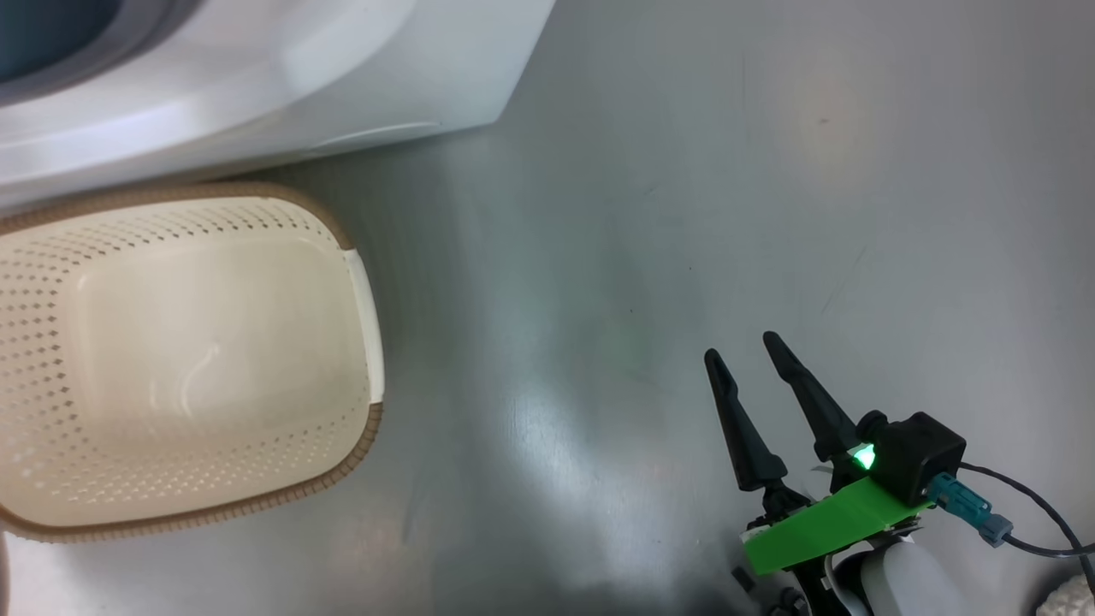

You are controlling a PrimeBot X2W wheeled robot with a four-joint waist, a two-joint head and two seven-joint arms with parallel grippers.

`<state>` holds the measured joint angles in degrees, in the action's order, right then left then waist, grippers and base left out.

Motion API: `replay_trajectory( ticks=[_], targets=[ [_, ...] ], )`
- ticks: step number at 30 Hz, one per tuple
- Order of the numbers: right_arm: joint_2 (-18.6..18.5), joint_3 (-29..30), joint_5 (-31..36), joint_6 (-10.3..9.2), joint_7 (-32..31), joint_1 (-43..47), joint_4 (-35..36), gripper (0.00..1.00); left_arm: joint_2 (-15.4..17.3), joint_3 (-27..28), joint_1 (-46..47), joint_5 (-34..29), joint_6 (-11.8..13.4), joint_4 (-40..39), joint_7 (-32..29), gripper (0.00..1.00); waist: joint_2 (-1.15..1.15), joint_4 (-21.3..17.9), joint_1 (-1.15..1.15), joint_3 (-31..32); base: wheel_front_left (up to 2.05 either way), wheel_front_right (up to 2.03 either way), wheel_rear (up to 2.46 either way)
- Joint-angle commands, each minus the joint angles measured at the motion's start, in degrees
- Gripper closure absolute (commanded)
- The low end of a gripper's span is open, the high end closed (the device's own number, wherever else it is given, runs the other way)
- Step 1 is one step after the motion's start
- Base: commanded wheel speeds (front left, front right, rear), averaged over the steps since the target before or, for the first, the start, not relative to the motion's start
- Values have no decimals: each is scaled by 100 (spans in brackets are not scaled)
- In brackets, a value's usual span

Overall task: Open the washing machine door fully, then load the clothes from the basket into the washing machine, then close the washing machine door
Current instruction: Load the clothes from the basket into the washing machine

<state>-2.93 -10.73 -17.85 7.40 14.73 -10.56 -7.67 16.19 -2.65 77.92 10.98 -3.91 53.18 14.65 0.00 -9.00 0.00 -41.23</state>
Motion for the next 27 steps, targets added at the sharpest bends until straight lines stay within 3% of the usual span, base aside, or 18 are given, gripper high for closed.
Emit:
replay_trajectory(
  ticks=[1, 13, 27],
  targets=[
    [5, -180, -62, 9, 27, 184, 120, 0, 312, 46, 166, -7, -45, -393, 31, 100, 0, -32, 0, -133, 0, 0, 0],
    [5, -367, -145, 9, 27, 181, 131, 0, 332, 19, 591, -48, -166, -830, 34, 100, 0, -185, 0, -358, 0, 0, 0],
    [5, -464, -246, 9, 27, 176, 150, 0, 512, -162, 1100, 25, -289, -80, -63, 100, 0, -323, 0, -752, 0, 0, 0]
  ],
)
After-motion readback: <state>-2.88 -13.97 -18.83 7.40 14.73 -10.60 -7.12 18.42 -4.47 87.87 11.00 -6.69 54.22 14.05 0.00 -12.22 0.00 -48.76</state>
